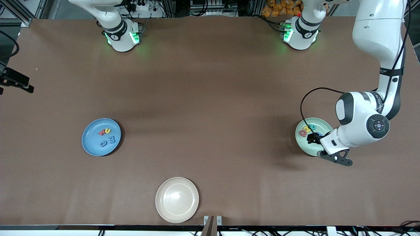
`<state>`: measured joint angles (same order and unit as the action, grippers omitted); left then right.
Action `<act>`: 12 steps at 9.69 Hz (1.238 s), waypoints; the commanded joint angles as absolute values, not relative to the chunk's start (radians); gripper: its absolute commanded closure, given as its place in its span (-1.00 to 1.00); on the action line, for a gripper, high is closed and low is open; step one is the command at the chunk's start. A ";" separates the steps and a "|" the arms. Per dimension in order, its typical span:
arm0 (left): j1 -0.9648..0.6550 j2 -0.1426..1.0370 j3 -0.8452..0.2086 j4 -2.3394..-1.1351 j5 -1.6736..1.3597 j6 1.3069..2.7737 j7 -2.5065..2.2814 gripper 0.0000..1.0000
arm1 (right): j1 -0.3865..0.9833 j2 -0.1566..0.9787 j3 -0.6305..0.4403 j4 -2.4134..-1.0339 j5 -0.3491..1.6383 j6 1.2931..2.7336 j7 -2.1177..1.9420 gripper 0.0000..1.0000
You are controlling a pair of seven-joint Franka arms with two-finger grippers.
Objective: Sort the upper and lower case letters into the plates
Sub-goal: 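Open the left gripper to drop the W in the green plate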
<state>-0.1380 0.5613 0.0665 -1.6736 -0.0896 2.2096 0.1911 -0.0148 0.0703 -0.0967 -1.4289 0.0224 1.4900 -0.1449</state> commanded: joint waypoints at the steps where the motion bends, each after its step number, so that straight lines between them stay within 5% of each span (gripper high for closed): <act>1: -0.181 0.581 0.063 -1.606 -0.067 2.184 -0.025 -1.00 | -0.018 0.006 -0.091 -1.486 0.015 1.497 -0.129 -1.00; 3: -0.207 0.566 0.066 -1.582 -0.066 2.163 -0.226 -1.00 | -0.018 -0.017 -0.092 -1.502 0.015 1.496 -0.130 -1.00; 6: -0.209 0.535 0.074 -1.405 -0.061 1.842 -0.224 -1.00 | -0.018 -0.015 -0.092 -1.506 0.015 1.502 -0.129 -1.00; 12: -0.209 0.183 0.094 -1.436 -0.066 1.620 -0.092 -1.00 | -0.018 -0.012 -0.092 -1.506 0.015 1.505 -0.129 -1.00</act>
<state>-0.2108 0.2564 0.0850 -1.3878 -0.0880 1.6552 -0.1242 -0.0149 0.0081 -0.0975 -1.4850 0.0224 1.4948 -0.1448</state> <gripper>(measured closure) 0.000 0.000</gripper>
